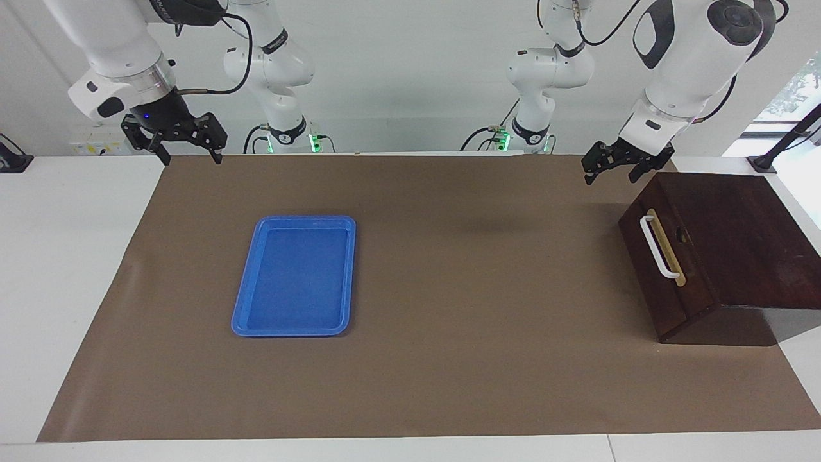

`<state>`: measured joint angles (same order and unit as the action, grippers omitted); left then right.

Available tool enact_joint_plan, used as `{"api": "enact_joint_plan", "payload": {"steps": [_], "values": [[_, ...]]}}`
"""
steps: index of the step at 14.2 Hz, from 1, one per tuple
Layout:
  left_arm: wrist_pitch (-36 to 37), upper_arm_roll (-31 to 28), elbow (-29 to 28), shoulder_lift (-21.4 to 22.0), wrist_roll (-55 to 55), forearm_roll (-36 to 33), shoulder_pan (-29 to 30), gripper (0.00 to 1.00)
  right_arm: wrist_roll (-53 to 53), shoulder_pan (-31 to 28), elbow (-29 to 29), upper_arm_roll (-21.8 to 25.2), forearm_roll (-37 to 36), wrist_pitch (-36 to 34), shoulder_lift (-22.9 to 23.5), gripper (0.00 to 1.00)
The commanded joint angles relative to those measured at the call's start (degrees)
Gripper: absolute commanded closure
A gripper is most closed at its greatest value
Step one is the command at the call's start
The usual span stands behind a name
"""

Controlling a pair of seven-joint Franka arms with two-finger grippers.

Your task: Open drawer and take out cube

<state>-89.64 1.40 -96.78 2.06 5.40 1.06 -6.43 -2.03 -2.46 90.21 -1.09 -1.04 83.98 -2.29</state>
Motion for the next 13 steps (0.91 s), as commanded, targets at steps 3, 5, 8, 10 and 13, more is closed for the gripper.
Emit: {"api": "enact_joint_plan", "payload": {"steps": [3, 5, 8, 10, 13], "values": [[1.57, -0.26, 1.06, -0.04, -0.31, 0.34, -0.08, 0.0, 0.97, -0.44, 0.14, -0.4, -0.02, 0.04, -0.35, 0.0], [1.48, -0.35, 1.06, 0.4, -0.48, 0.25, 0.62, 0.0, 0.97, -0.44, 0.14, -0.4, -0.02, 0.04, -0.35, 0.0], [-1.66, -0.26, -0.51, 0.84, -0.92, -2.63, -0.07, 0.0, 0.89, -0.53, 0.14, -0.4, -0.02, -0.13, -0.35, 0.0], [-3.69, 0.0, -1.04, 0.32, -0.92, -6.49, -0.6, 0.0, 0.89, -0.53, 0.14, -0.4, -0.02, -0.22, -0.35, 0.0], [-7.55, 0.0, -1.92, -1.88, -0.83, -13.35, -2.01, 0.0, 0.89, -0.27, 0.14, -0.4, -0.02, -0.04, -0.35, 0.0]]}}
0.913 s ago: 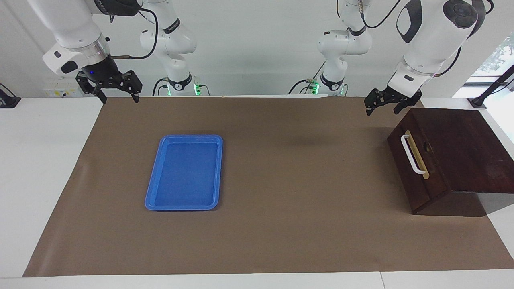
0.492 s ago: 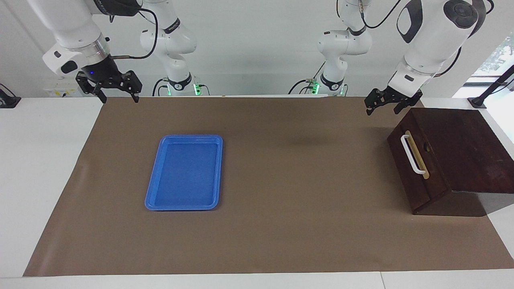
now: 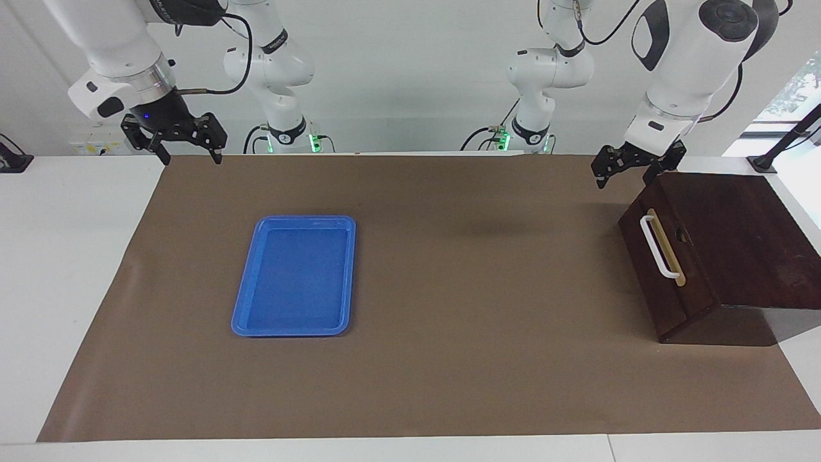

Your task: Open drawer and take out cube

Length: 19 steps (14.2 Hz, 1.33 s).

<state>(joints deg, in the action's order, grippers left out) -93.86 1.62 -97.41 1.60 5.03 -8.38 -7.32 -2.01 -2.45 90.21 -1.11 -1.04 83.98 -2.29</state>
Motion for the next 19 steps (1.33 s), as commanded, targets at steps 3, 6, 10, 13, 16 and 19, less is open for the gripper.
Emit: {"api": "enact_joint_plan", "payload": {"steps": [3, 6, 10, 13, 16, 19], "values": [[-8.78, -0.21, -4.01, -4.84, -0.46, -9.79, -1.99, 0.0, 0.78, -0.27, 0.14, -0.39, -0.02, 0.05, -0.35, 0.0], [-14.48, -0.21, -6.2, -9.06, -0.46, -15.25, -1.39, 0.0, 0.52, -0.27, 0.14, -0.39, 0.07, 0.05, -0.35, 0.0], [-23.37, -0.39, -12.36, -9.95, -0.46, -21.22, 1.78, 0.0, 0.34, -0.27, 0.05, -0.39, 0.07, 0.22, -0.35, 0.0], [-24.35, -0.39, -12.02, -11.61, -0.2, -24.13, 2.57, 0.0, 0.25, -0.36, 0.05, -0.39, 0.07, 0.22, -0.26, 0.0], [-26.28, -0.48, -12.37, -12.76, -0.02, -25.19, 3.53, 0.0, 0.6, -0.45, -0.04, -0.39, 0.25, 0.22, -0.26, 0.0], [-29.09, -0.48, -13.68, -13.38, -0.02, -25.28, 4.59, 0.0, 0.34, -0.8, -0.21, -0.12, 2.61, 0.22, -0.26, 0.0]]}}
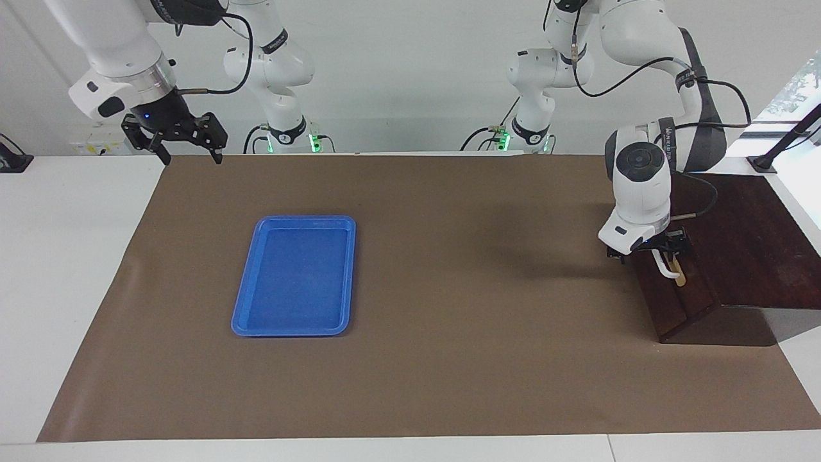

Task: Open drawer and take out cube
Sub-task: 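Pull the drawer open toward the table center with the left gripper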

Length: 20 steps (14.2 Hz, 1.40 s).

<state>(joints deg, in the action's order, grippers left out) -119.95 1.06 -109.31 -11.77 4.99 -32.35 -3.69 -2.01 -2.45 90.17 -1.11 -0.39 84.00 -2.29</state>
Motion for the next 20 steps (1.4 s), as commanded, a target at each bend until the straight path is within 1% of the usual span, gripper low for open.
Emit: {"api": "enact_joint_plan", "payload": {"steps": [1, 5, 8, 10, 20], "values": [[-3.71, 0.17, -2.39, 0.08, 0.02, -1.32, 1.75, 0.0, 0.34, -0.71, -0.17, -0.12, 2.06, 0.37, -0.17, 0.0], [-6.08, 0.26, -4.15, 0.34, 0.2, -1.32, 2.11, 0.0, -0.01, -0.45, -0.17, -0.12, 1.97, 1.52, -0.17, 0.0], [-6.0, 0.43, -4.5, 0.43, 0.29, -1.23, 1.32, 0.0, -4.13, -0.45, -0.17, -0.04, 1.89, 1.34, -0.17, 0.0], [-6.0, 0.43, -4.94, 0.61, 0.38, -1.14, 0.62, 0.0, -4.06, -0.54, -0.17, -0.04, 1.8, 1.43, -0.08, 0.0], [-4.86, 0.52, -5.65, 1.13, 0.46, 0.0, -8.25, 0.0, -3.17, -0.27, 0.1, -0.12, 1.45, 0.99, -0.26, 0.0]]}}
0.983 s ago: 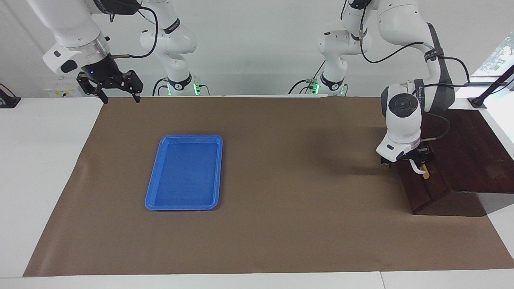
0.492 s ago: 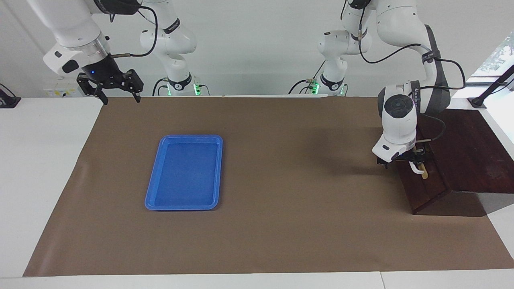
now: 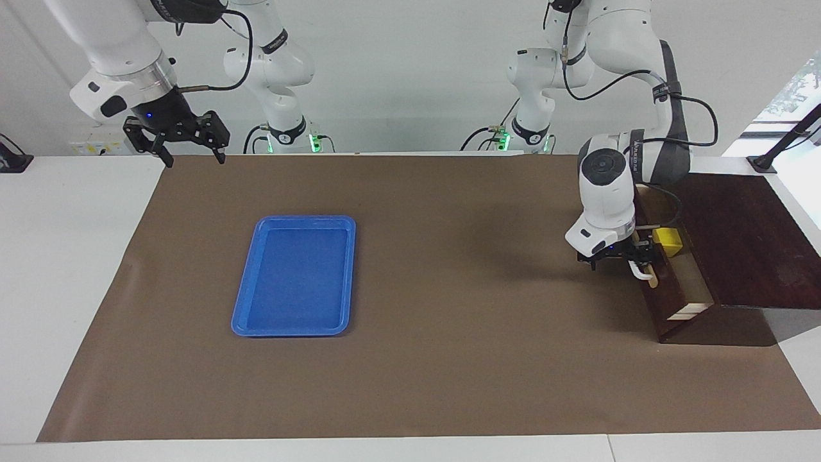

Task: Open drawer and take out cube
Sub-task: 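Pull the drawer open toward the table center with the left gripper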

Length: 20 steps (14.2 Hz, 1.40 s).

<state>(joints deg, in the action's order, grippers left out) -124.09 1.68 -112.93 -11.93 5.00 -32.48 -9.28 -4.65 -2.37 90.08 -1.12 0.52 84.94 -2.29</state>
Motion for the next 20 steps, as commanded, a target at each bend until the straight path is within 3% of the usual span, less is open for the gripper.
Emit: {"api": "enact_joint_plan", "payload": {"steps": [1, 7, 12, 16, 20], "values": [[0.07, -0.1, -1.77, 1.3, 0.54, 1.62, -3.54, 0.0, -0.54, -0.36, 0.18, -0.11, 0.54, -0.03, -0.26, 0.0], [2.18, -0.19, -0.54, 1.21, 0.98, 5.23, -7.41, 0.0, -0.45, -0.44, 0.27, -0.02, 0.36, 0.41, -0.26, 0.0], [4.28, -0.19, 0.86, 1.21, -0.08, 5.24, -6.98, 0.0, -0.19, -0.79, 1.06, 0.06, 0.1, 0.49, -0.44, 0.0], [11.83, -0.19, 7.09, 1.3, -4.37, 6.11, -7.06, 0.0, -0.19, -0.53, 1.06, 0.06, -0.08, 0.58, -0.44, 0.0], [20.8, -0.19, 17.46, 0.77, -7.02, 11.99, -6.89, 0.0, -0.1, -0.88, 1.06, 0.15, -0.17, 0.4, -0.44, 0.0]]}}
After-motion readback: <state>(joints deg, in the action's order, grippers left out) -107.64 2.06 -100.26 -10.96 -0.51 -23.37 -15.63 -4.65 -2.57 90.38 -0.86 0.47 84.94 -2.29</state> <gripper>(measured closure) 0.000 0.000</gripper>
